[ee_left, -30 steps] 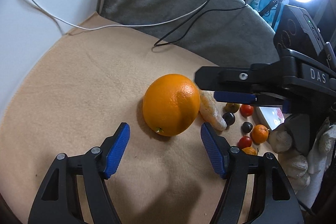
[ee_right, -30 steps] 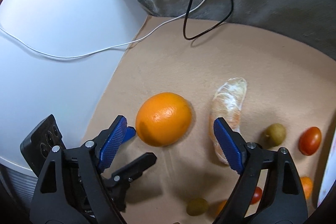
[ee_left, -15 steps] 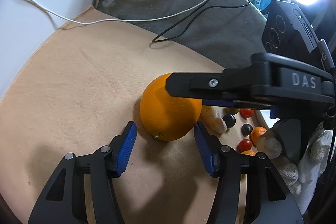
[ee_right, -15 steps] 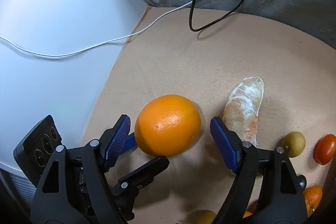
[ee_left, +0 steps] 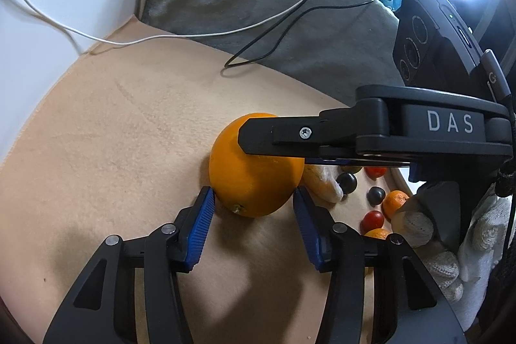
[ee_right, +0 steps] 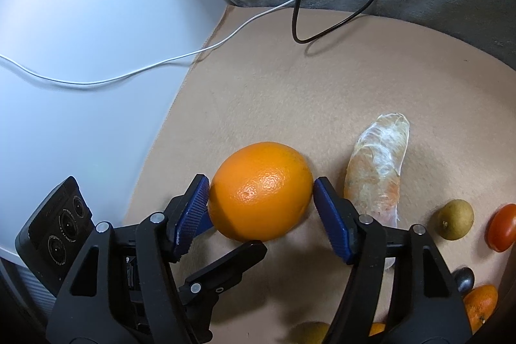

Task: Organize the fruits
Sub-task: 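Lift the large orange with the left tool and lower it onto the white plate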

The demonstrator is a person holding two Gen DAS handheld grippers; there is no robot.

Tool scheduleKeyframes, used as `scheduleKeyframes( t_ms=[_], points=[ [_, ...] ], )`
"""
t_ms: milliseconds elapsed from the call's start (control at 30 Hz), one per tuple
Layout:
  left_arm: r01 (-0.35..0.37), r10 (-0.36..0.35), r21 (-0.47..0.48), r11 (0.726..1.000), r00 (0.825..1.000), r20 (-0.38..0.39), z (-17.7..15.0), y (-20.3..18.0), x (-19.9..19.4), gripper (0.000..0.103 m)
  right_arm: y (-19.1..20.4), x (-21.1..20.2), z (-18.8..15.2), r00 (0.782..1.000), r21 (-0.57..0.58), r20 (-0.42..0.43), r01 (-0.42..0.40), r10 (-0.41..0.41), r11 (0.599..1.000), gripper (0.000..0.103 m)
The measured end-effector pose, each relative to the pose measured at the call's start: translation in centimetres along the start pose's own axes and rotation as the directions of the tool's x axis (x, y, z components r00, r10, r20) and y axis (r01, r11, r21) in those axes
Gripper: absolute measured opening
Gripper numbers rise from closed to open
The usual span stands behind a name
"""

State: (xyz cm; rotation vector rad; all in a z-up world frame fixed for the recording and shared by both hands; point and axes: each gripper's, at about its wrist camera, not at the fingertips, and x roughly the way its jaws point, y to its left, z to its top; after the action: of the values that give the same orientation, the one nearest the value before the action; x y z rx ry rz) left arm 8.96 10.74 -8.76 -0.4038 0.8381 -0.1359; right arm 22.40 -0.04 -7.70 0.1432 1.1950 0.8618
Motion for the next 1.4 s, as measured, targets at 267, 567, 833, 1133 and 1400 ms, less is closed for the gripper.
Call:
scheduleKeyframes(
  t_ms=[267, 567, 833, 1133, 1400],
  points=[
    [-0.004, 0.004, 0.021, 1.0, 1.0, 0.017, -0.4, -1.4, -0.6, 0.049, 0.1, -1.1, -0.8, 1.0, -0.001, 0.018, -0.005, 0.005, 1.0, 0.07],
    [0.01, -0.012, 0.063, 0.998, 0.999, 0.04, -0.5, -4.3, -1.0, 0.049, -0.1, -3.6, -1.9, 0.998, -0.001, 0.061, 0.001, -0.001, 1.0, 0.07],
    [0.04, -0.046, 0.109, 0.993, 0.997, 0.054, -1.4, -8.0, -1.5, 0.049, -1.2, -7.1, -3.9, 0.994, 0.013, 0.109, 0.018, -0.019, 1.0, 0.07],
    [0.082, -0.093, 0.173, 0.981, 0.994, 0.056, -2.5, -12.2, -0.5, 0.049, -3.4, -11.0, -6.2, 0.985, 0.056, 0.163, 0.046, -0.055, 0.997, 0.07],
    [0.123, -0.132, 0.22, 0.968, 0.991, 0.027, -3.2, -15.8, 0.9, 0.049, -6.8, -14.5, -8.4, 0.978, 0.112, 0.194, 0.057, -0.078, 0.992, 0.07]
  ],
)
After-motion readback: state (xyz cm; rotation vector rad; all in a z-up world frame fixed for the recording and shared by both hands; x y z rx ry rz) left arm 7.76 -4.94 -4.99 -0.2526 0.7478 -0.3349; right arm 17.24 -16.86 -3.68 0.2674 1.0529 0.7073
